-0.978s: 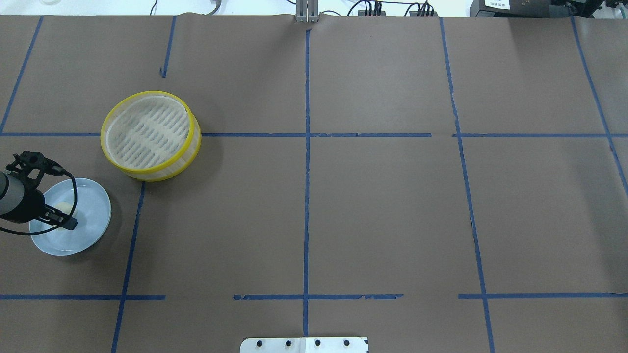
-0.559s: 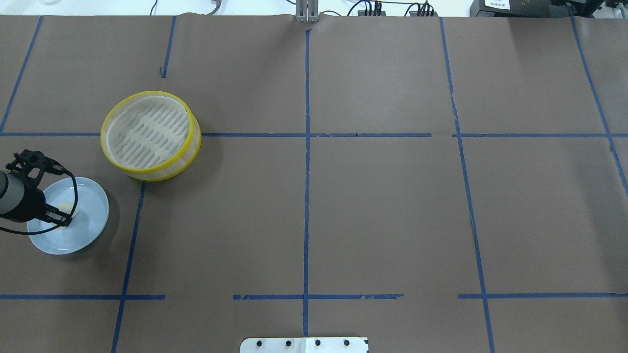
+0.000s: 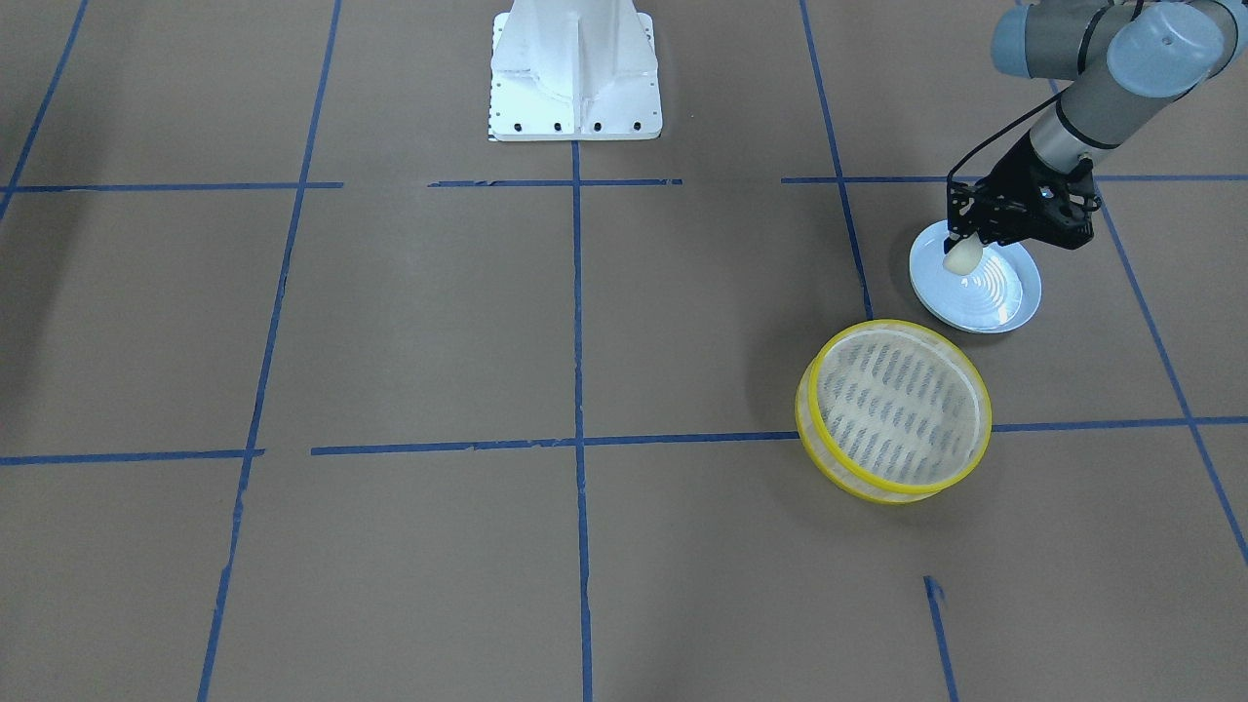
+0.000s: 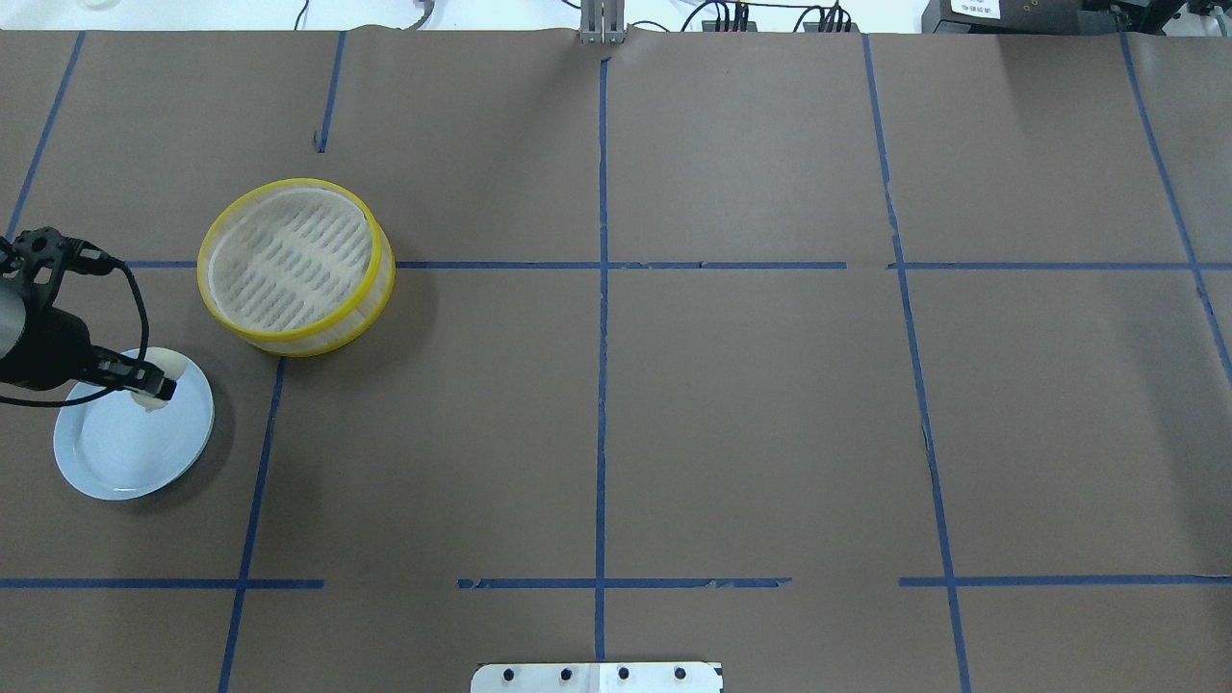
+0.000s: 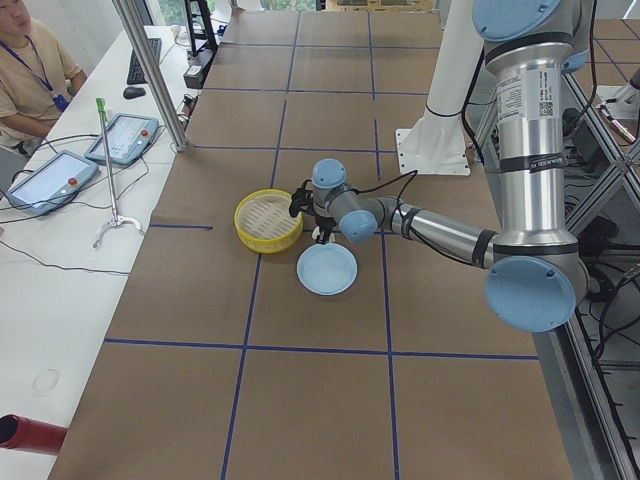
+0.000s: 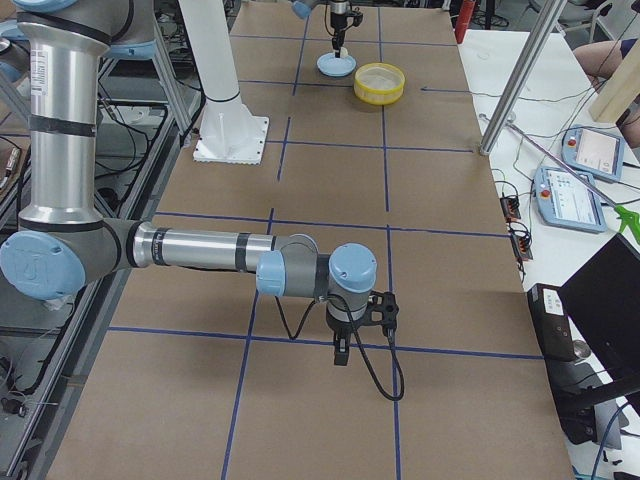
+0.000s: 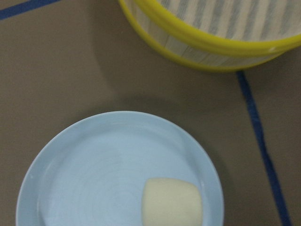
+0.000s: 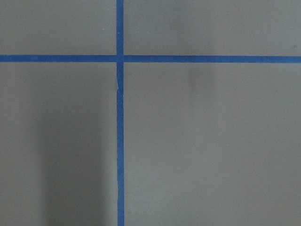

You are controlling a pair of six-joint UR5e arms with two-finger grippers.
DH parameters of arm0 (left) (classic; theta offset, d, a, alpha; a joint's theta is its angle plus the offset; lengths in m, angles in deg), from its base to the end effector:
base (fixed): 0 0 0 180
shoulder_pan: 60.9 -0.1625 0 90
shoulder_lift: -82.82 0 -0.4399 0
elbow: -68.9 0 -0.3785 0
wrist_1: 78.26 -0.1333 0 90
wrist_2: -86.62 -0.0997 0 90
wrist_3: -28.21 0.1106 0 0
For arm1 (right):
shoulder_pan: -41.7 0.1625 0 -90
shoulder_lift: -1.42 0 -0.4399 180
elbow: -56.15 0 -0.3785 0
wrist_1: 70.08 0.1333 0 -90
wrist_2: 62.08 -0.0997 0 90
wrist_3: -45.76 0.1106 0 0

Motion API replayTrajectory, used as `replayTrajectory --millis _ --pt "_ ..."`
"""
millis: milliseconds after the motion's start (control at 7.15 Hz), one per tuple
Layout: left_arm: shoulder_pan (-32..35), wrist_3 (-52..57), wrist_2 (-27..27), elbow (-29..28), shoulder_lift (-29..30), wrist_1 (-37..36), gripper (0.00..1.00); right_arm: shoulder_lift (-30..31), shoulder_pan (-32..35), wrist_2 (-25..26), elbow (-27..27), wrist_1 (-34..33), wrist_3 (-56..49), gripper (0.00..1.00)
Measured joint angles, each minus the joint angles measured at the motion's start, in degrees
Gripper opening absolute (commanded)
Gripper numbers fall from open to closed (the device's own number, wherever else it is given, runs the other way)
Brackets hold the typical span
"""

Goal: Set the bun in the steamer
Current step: 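Lift the bun and carry it with the left gripper over the steamer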

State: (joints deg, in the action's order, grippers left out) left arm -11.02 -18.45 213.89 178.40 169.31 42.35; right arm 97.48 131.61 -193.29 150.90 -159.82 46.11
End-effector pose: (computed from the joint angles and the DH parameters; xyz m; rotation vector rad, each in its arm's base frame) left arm 0.2517 -0.4017 0.4853 0.1477 0.9824 0.1597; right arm 0.0598 -0.4302 0.6936 -0.0203 -0.7192 0.0109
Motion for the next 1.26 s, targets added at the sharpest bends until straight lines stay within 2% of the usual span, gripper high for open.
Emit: replayTrajectory --millis 140,419,839,1258 --pt "0.55 -5.45 0.82 -1.43 4.01 -0.12 0.28 0.0 0.0 0.0 0.0 0.0 0.0 1.0" --pt "2.29 -11.94 0.91 -7.73 11.75 -0.17 0.28 0.0 0.0 0.0 0.0 0.0 0.0 1.0" --pt "3.34 -12.61 -3.73 -14.07 17.04 -0.18 0.28 0.0 0.0 0.0 0.0 0.0 0.0 1.0" --pt "2.09 -12.59 -6.01 -22.17 22.5 -0.18 0.29 0.0 0.0 0.0 0.0 0.0 0.0 1.0"
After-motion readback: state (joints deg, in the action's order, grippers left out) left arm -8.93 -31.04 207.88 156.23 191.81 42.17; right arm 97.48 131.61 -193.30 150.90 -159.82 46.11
